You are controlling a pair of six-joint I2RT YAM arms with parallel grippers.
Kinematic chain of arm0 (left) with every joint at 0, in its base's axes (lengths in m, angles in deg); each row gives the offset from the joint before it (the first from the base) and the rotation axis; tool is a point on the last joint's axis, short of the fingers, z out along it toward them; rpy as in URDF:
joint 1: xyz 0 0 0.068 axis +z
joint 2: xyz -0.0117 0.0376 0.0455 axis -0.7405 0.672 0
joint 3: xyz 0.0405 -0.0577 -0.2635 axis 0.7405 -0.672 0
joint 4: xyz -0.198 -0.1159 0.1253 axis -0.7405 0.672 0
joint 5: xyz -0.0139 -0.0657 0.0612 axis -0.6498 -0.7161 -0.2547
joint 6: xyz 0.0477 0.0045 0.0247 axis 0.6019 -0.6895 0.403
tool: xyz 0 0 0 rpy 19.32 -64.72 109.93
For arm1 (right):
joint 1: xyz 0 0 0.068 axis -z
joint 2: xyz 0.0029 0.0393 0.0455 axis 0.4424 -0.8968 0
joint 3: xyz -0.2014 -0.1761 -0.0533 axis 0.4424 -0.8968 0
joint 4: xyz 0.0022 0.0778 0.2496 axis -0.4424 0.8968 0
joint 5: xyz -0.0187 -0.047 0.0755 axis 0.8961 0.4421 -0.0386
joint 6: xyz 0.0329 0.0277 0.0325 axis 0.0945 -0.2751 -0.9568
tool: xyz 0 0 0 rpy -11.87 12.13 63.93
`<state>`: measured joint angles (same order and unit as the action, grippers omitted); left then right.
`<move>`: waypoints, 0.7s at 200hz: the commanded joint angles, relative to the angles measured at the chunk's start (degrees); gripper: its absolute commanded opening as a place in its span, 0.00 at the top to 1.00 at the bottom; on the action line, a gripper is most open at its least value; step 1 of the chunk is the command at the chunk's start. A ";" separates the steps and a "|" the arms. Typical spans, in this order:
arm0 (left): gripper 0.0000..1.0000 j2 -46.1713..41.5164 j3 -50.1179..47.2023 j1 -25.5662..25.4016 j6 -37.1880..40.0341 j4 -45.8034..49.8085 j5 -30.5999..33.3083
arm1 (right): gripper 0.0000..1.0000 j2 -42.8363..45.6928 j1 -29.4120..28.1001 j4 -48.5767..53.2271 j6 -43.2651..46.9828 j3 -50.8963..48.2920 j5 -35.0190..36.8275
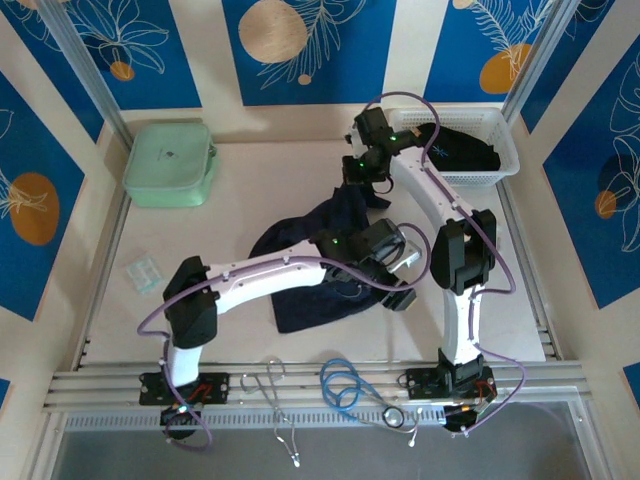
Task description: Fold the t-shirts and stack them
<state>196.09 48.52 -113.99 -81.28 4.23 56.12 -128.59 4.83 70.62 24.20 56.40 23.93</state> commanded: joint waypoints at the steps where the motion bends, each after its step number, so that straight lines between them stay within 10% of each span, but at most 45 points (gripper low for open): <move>1: 0.06 -6.28 0.20 -0.07 1.25 0.78 3.64 | 1.00 -0.65 1.39 -1.91 -1.79 -2.19 4.83; 28: 0.01 -12.39 -1.55 1.65 1.28 10.45 14.43 | 1.00 -0.50 2.53 -1.77 -4.74 -4.99 6.68; 53: 0.01 -17.82 -5.64 8.20 -4.12 18.08 20.99 | 0.52 1.99 2.33 -2.07 -6.90 -8.34 7.13; 84: 0.01 -24.56 -17.40 21.50 -11.63 17.77 18.16 | 0.22 8.59 0.51 -2.13 -10.75 -15.36 8.54; 140: 0.04 -24.63 -35.89 36.47 -18.45 2.56 8.51 | 0.24 23.99 -7.98 -2.97 -25.58 -38.50 9.92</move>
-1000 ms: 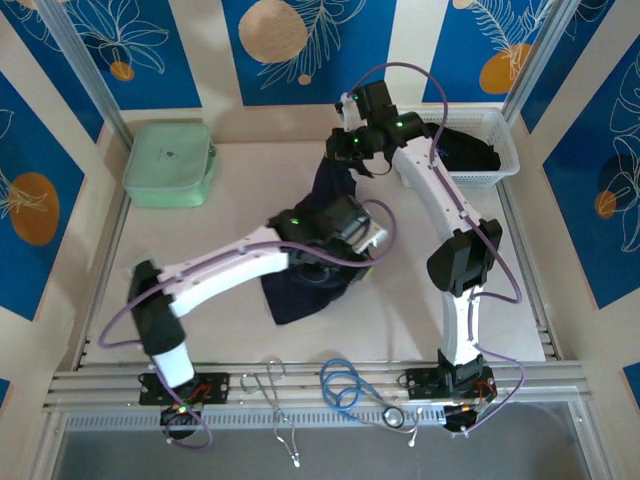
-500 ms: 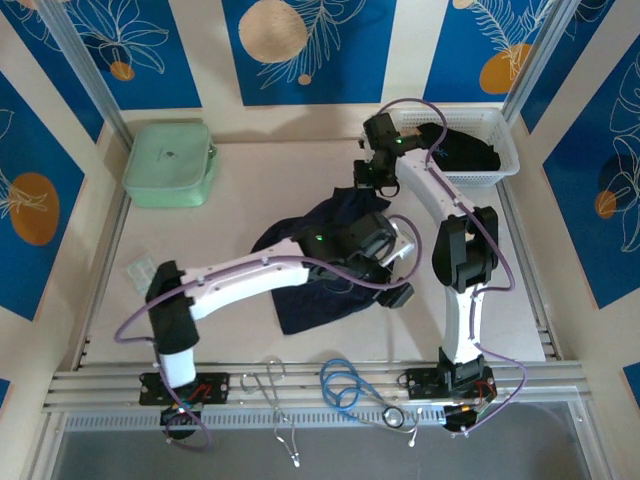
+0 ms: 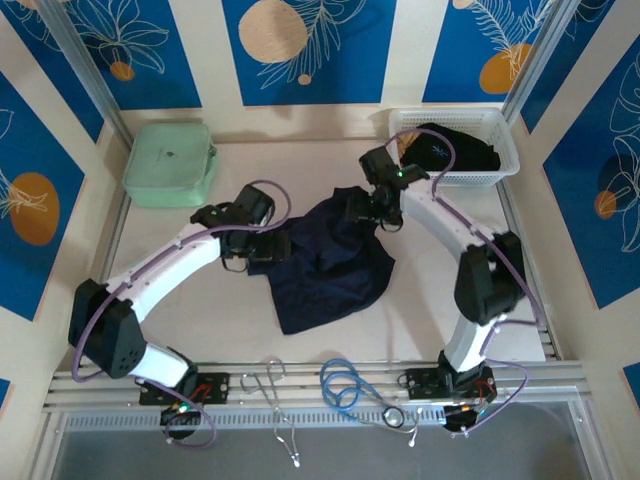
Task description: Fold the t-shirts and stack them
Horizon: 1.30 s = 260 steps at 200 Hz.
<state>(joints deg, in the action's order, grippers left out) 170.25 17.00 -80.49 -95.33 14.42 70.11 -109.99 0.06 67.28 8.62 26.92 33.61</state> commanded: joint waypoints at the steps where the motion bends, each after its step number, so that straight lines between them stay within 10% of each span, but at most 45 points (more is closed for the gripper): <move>1: 0.05 1.38 -4.56 3.11 -4.50 -7.97 -5.63 | 0.24 5.64 -3.32 0.29 -10.17 -9.51 0.14; 109: 0.17 11.93 -10.31 7.31 -5.87 -24.47 -2.99 | 0.31 10.05 -8.38 -8.02 -26.34 -33.03 -4.44; 260: 0.24 13.88 -12.03 11.28 -3.60 -27.79 -5.30 | 1.00 8.22 -6.37 -9.74 -26.13 -36.45 -3.06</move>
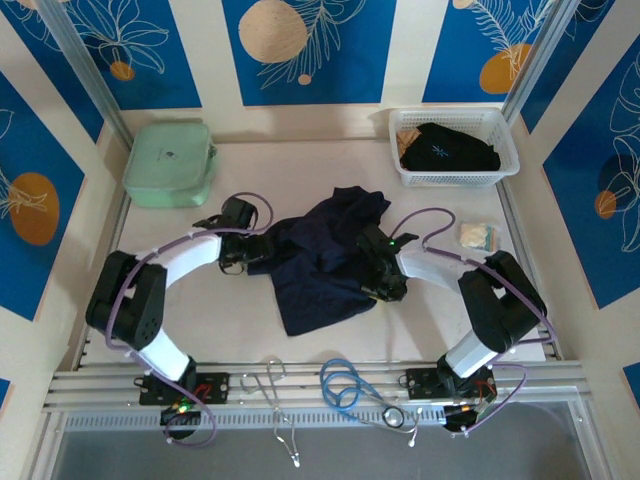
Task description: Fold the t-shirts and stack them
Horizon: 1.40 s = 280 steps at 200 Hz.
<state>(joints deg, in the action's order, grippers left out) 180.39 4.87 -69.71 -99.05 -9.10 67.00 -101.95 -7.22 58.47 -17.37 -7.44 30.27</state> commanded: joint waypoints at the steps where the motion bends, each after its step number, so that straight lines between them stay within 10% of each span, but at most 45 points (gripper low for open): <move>1: 0.25 3.90 0.18 0.54 0.14 -4.42 -2.40 | 1.00 0.24 0.93 -0.89 -0.16 -2.14 0.25; 31: 0.50 7.76 1.79 0.49 -0.81 -7.52 -6.00 | 1.00 1.24 1.56 -0.18 0.17 -2.67 0.52; 58: 1.00 8.49 1.17 0.51 -0.90 -7.85 -6.11 | 1.00 2.00 2.89 1.42 1.93 -2.50 1.70; 161: 1.00 -19.42 8.61 5.41 7.28 25.22 14.83 | 1.00 11.49 25.57 9.53 17.25 3.39 8.26; 280: 1.00 -22.65 12.31 6.68 6.37 44.51 30.88 | 1.00 -0.28 36.58 9.36 22.71 11.31 19.36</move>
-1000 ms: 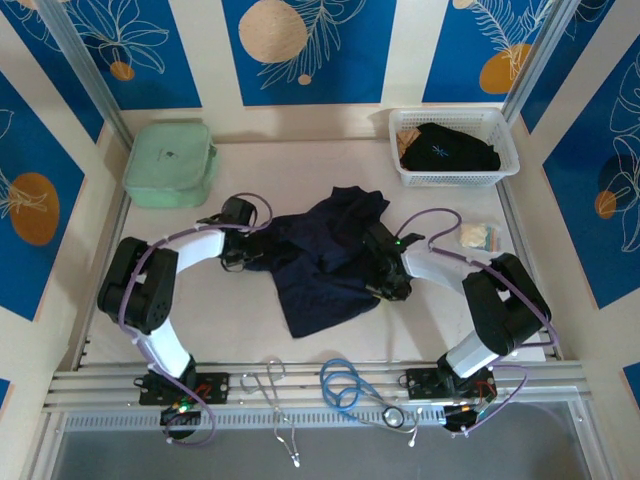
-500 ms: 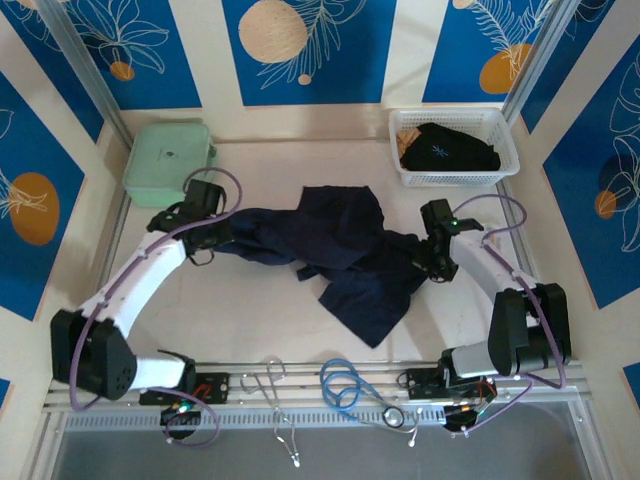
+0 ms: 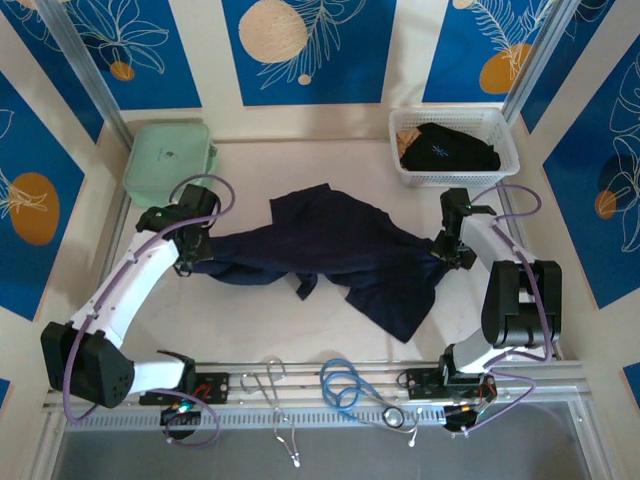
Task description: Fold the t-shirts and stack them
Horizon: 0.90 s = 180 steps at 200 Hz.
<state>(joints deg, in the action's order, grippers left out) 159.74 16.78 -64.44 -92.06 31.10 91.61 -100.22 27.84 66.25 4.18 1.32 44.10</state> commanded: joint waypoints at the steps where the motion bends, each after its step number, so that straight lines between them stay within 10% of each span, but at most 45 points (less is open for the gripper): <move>1: 1.00 -2.04 0.44 1.44 -0.56 4.25 6.36 | 1.00 -2.16 1.55 1.58 1.14 2.60 5.62; 103: 0.98 18.48 24.06 2.38 6.22 -10.23 -2.41 | 1.00 -6.86 -1.00 1.66 1.44 5.20 6.25; 138: 0.30 31.48 33.57 2.42 10.28 -14.20 -5.03 | 1.00 -8.22 -2.95 1.36 0.77 4.25 5.29; 180: 0.00 28.74 34.59 -0.45 9.56 -11.54 -5.20 | 0.88 -7.90 -5.37 2.87 1.59 5.93 3.42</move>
<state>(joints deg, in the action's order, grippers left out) 193.73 50.11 -63.22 -83.20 17.61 86.78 -108.57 24.00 67.08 6.06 6.20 48.89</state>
